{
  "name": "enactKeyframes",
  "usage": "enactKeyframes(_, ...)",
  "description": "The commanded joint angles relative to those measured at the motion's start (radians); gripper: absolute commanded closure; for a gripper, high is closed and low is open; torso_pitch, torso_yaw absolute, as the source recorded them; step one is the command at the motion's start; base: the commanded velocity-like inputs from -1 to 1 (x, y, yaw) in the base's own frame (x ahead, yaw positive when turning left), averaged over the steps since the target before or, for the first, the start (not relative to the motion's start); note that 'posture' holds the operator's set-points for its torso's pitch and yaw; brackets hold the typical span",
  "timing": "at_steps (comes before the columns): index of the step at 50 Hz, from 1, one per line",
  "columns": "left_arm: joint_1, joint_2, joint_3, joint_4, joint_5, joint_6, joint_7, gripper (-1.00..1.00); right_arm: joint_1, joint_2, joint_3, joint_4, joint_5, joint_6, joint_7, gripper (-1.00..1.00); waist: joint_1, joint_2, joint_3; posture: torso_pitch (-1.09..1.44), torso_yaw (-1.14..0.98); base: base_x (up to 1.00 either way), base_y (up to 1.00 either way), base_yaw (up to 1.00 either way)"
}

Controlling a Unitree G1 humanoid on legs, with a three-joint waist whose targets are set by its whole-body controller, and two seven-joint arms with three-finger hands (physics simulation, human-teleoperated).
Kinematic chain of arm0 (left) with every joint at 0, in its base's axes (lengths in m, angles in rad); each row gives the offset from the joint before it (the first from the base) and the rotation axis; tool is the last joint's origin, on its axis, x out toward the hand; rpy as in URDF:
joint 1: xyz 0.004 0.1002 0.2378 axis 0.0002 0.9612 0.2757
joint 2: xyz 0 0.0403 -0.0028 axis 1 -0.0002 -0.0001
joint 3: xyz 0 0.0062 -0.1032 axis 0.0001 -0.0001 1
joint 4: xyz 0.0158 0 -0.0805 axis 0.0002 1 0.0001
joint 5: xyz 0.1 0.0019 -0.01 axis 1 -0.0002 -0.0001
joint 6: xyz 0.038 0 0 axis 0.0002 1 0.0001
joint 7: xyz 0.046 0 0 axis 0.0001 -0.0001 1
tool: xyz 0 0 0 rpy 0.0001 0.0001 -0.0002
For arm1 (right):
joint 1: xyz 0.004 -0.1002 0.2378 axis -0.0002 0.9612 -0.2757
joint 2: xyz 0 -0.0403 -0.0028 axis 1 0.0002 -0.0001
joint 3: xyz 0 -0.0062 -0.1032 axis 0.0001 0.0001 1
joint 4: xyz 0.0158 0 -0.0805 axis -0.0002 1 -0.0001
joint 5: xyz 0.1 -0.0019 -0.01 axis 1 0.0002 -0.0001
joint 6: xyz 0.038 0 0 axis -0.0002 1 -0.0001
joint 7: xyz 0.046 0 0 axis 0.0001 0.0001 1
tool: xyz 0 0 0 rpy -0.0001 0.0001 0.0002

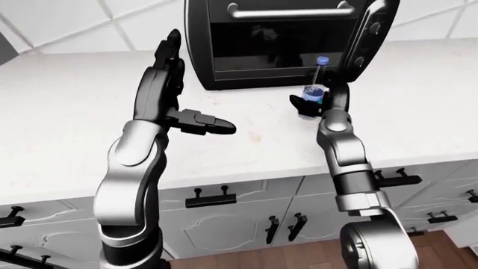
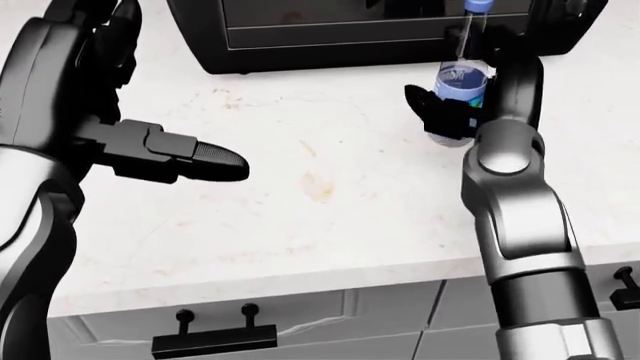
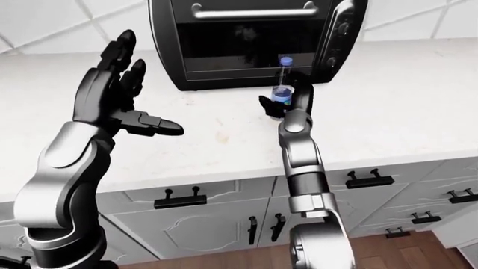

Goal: Move the drinks to the dining counter.

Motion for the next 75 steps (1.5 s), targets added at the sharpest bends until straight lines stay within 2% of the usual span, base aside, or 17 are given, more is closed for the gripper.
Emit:
enactKeyframes(1,-0.026,0.006,0.006,-0.025,0.003,-0.032,0.002,-1.0,-0.034,-0.01,-0.005,-0.039,-0.003,-0.031,-0.004,0.36,0.0,0.0,-0.027,0.0,0.0,0.0,0.0,0.0)
enactKeyframes(5,-0.024,0.005,0.007,-0.028,0.004,-0.031,0.002,-1.0,-0.023,-0.012,-0.004,-0.059,-0.001,-0.027,-0.001,0.75,0.0,-0.001,-0.028,0.0,0.0,0.0,0.0,0.0)
enactKeyframes(6,-0.023,0.005,0.006,-0.029,0.005,-0.031,0.002,-1.0,-0.016,-0.01,-0.003,-0.073,-0.001,-0.024,-0.002,0.99,0.0,-0.001,-0.028,0.0,0.0,0.0,0.0,0.0)
enactKeyframes(22,-0.009,-0.001,0.002,-0.035,0.01,-0.033,-0.001,-1.0,0.048,-0.017,-0.008,-0.28,0.005,0.081,0.076,1.0,0.001,-0.003,-0.025,0.0,0.0,0.0,0.0,0.0)
enactKeyframes(42,-0.035,0.009,0.014,-0.05,0.003,-0.005,0.002,-1.0,0.087,-0.049,-0.037,-0.72,0.03,0.421,0.224,1.0,0.008,-0.006,-0.013,0.0,0.0,0.0,0.0,0.0)
enactKeyframes(47,-0.037,0.011,0.012,-0.056,0.0,0.002,0.004,-1.0,0.085,-0.053,-0.037,-0.736,0.035,0.426,0.221,1.0,-0.016,0.004,-0.052,0.0,0.0,-0.58,0.01,0.0)
enactKeyframes(51,-0.041,0.012,0.012,-0.055,-0.002,0.004,0.004,-1.0,0.083,-0.051,-0.045,-0.737,0.044,0.429,0.212,1.0,-0.029,-0.06,-0.037,0.0,0.0,-0.99,0.13,0.0)
enactKeyframes(53,-0.041,0.012,0.01,-0.053,-0.001,0.003,0.004,-1.0,0.082,-0.052,-0.046,-0.737,0.05,0.43,0.208,1.0,-0.025,-0.062,-0.036,0.0,0.0,-1.0,0.15,0.0)
enactKeyframes(58,-0.044,0.011,0.008,-0.057,0.0,0.011,0.006,-1.0,0.093,-0.046,-0.034,-0.733,0.046,0.417,0.199,1.0,-0.001,-0.03,-0.018,0.0,0.0,-1.0,0.18,0.0)
enactKeyframes(62,-0.044,0.009,0.01,-0.056,0.0,0.01,0.006,-1.0,0.092,-0.048,-0.042,-0.751,0.059,0.423,0.198,1.0,0.07,0.133,-0.002,0.0,0.0,-0.54,0.0,0.94)
enactKeyframes(63,-0.05,0.01,0.011,-0.058,-0.001,0.016,0.007,-1.0,0.089,-0.048,-0.041,-0.752,0.064,0.424,0.2,1.0,0.065,0.069,0.03,0.0,0.0,-0.12,0.0,1.0)
enactKeyframes(64,-0.053,0.01,0.01,-0.058,-0.001,0.017,0.007,-1.0,0.09,-0.046,-0.037,-0.753,0.069,0.42,0.206,1.0,0.053,0.064,0.002,0.0,0.0,0.0,0.0,1.0)
enactKeyframes(69,-0.04,0.01,0.01,-0.056,-0.002,0.005,0.007,-1.0,0.107,-0.038,-0.03,-0.726,0.075,0.373,0.218,1.0,0.033,-0.043,0.018,0.0,0.0,0.0,0.0,1.0)
enactKeyframes(70,-0.038,0.01,0.01,-0.055,-0.002,0.004,0.007,-1.0,0.111,-0.035,-0.028,-0.727,0.076,0.37,0.218,1.0,0.025,-0.081,0.018,0.0,0.0,0.0,0.0,1.0)
enactKeyframes(71,-0.038,0.01,0.01,-0.055,-0.002,0.004,0.007,-1.0,0.113,-0.034,-0.027,-0.727,0.075,0.368,0.219,1.0,0.021,-0.139,-0.011,0.0,0.0,0.0,0.0,1.0)
enactKeyframes(72,-0.039,0.01,0.01,-0.055,-0.003,0.004,0.007,-1.0,0.11,-0.035,-0.027,-0.733,0.077,0.376,0.222,1.0,0.013,-0.082,0.045,0.0,0.0,0.0,0.0,1.0)
enactKeyframes(75,-0.034,0.008,0.009,-0.055,-0.002,0.001,0.008,-1.0,0.111,-0.033,-0.026,-0.75,0.077,0.389,0.222,1.0,0.031,-0.082,0.002,0.0,0.0,0.0,0.0,1.0)
